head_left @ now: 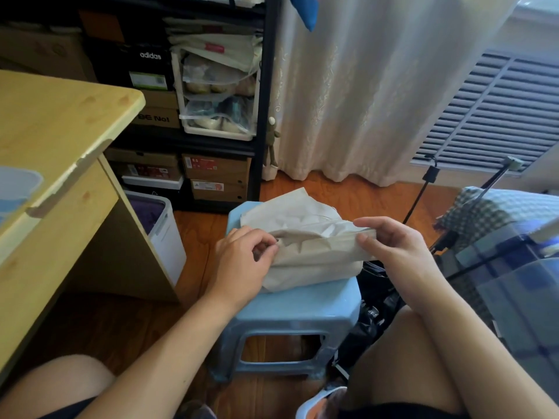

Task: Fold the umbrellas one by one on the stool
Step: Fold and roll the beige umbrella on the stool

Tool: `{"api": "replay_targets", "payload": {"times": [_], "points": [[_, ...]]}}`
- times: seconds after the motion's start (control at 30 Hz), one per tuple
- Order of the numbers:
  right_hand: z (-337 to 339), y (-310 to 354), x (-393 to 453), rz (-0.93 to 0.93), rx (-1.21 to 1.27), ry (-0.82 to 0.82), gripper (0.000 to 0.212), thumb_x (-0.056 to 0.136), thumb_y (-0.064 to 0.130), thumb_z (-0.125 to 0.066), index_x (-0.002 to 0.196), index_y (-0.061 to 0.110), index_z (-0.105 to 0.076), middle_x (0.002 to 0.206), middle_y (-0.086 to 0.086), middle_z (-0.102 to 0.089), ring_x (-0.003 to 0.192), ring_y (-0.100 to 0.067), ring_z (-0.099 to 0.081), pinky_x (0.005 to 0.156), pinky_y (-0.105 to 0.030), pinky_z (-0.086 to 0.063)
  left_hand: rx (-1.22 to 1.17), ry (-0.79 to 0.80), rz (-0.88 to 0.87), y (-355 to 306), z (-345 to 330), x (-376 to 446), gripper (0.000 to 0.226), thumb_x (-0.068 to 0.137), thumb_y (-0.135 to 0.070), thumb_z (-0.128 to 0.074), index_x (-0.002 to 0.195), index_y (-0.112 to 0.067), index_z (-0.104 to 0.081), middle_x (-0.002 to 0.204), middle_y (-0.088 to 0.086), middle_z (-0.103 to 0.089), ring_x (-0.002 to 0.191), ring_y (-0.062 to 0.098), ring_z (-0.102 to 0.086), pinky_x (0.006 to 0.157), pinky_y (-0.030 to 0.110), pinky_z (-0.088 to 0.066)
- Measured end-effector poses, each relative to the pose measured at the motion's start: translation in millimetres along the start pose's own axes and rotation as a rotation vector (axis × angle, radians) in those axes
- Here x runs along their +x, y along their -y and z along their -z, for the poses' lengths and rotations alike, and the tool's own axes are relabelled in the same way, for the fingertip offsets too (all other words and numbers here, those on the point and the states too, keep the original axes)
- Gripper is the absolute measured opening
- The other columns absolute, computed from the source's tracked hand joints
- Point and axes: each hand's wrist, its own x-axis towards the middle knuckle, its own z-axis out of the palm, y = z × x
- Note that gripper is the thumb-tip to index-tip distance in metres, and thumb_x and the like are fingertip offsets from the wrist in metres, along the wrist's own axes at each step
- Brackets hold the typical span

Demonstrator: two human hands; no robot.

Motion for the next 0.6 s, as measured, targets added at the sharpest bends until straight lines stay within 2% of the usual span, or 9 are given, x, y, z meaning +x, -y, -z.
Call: {"api": "replay_targets", "payload": {"times": [0.07, 0.1, 0.2, 0.27, 0.37, 0.43, 0.5, 0.6], "points": [[-1.0, 0.1, 0.3, 0.016, 0.02, -0.036, 0.017, 0.096, 0.01, -0.07, 0.104, 0.023, -0.078, 0.074, -0.008, -0.059, 0.075, -0.018, -0.055, 0.079, -0.037, -0.048, -0.113, -0.048, 0.045, -5.4, 3.3, -1.2, 0.007, 0.095, -0.017, -0.069, 0.092, -0.022, -0.067, 0.093, -0.013, -0.058, 0.089, 0.004, -0.056, 0.077, 0.015, -0.048], [-1.4, 1.1, 0.4, 0.026, 0.029, -0.065, 0.017, 0.096, 0.008, -0.07, 0.103, 0.021, -0.077, 0.074, -0.004, -0.064, 0.075, -0.015, -0.058, 0.078, -0.033, -0.049, -0.154, -0.085, 0.058, -9.0, 5.6, -2.6, 0.009, 0.096, -0.014, -0.067, 0.092, -0.022, -0.065, 0.092, -0.012, -0.056, 0.09, 0.004, -0.055, 0.076, 0.011, -0.046], [-0.6, 3.2, 1.8, 0.056, 0.054, -0.159, 0.015, 0.095, 0.009, -0.071, 0.101, 0.021, -0.077, 0.087, -0.014, -0.07, 0.081, -0.013, -0.062, 0.078, -0.029, -0.052, -0.236, -0.21, 0.117, -16.3, 12.7, -10.8, 0.011, 0.099, -0.019, -0.063, 0.09, -0.024, -0.06, 0.087, -0.012, -0.057, 0.089, 0.005, -0.056, 0.074, 0.01, -0.046], [-0.9, 2.8, 3.3, 0.063, 0.071, -0.165, 0.015, 0.095, 0.009, -0.07, 0.102, 0.022, -0.077, 0.085, -0.019, -0.064, 0.081, -0.016, -0.059, 0.08, -0.032, -0.05, -0.307, -0.189, 0.193, -17.2, 15.7, -18.4, 0.011, 0.101, -0.025, -0.061, 0.09, -0.025, -0.058, 0.086, -0.015, -0.059, 0.088, 0.006, -0.058, 0.073, 0.011, -0.048], [-1.9, 1.0, 4.4, 0.057, 0.087, -0.134, 0.02, 0.096, 0.01, -0.07, 0.105, 0.026, -0.077, 0.085, -0.013, -0.056, 0.082, -0.021, -0.054, 0.081, -0.035, -0.047, -0.361, -0.112, 0.308, -15.3, 15.7, -27.1, 0.007, 0.1, -0.03, -0.063, 0.097, -0.029, -0.056, 0.091, -0.016, -0.061, 0.094, -0.001, -0.059, 0.072, 0.01, -0.048], [-1.8, 0.4, 4.6, 0.061, 0.103, -0.133, 0.022, 0.096, 0.008, -0.07, 0.105, 0.027, -0.077, 0.088, -0.013, -0.061, 0.085, -0.021, -0.058, 0.084, -0.037, -0.049, -0.363, -0.1, 0.351, -13.5, 14.3, -27.8, 0.016, 0.098, -0.029, -0.066, 0.108, -0.029, -0.053, 0.101, -0.016, -0.06, 0.097, -0.008, -0.056, 0.071, 0.004, -0.046], [-2.0, 0.8, 4.6, 0.061, 0.116, -0.139, 0.021, 0.096, 0.006, -0.069, 0.105, 0.023, -0.077, 0.087, -0.008, -0.067, 0.086, -0.019, -0.063, 0.087, -0.037, -0.051, -0.364, -0.107, 0.378, -11.6, 13.2, -25.2, 0.029, 0.097, -0.025, -0.068, 0.118, -0.03, -0.049, 0.108, -0.014, -0.058, 0.1, -0.008, -0.055, 0.071, 0.002, -0.044], [-2.0, 1.2, 3.5, 0.059, 0.126, -0.147, 0.018, 0.096, 0.005, -0.068, 0.105, 0.019, -0.076, 0.089, -0.007, -0.071, 0.087, -0.017, -0.066, 0.089, -0.037, -0.053, -0.342, -0.101, 0.379, -10.8, 12.9, -22.4, 0.036, 0.095, -0.023, -0.07, 0.123, -0.03, -0.047, 0.104, -0.013, -0.059, 0.098, -0.005, -0.057, 0.069, 0.002, -0.045]]}}
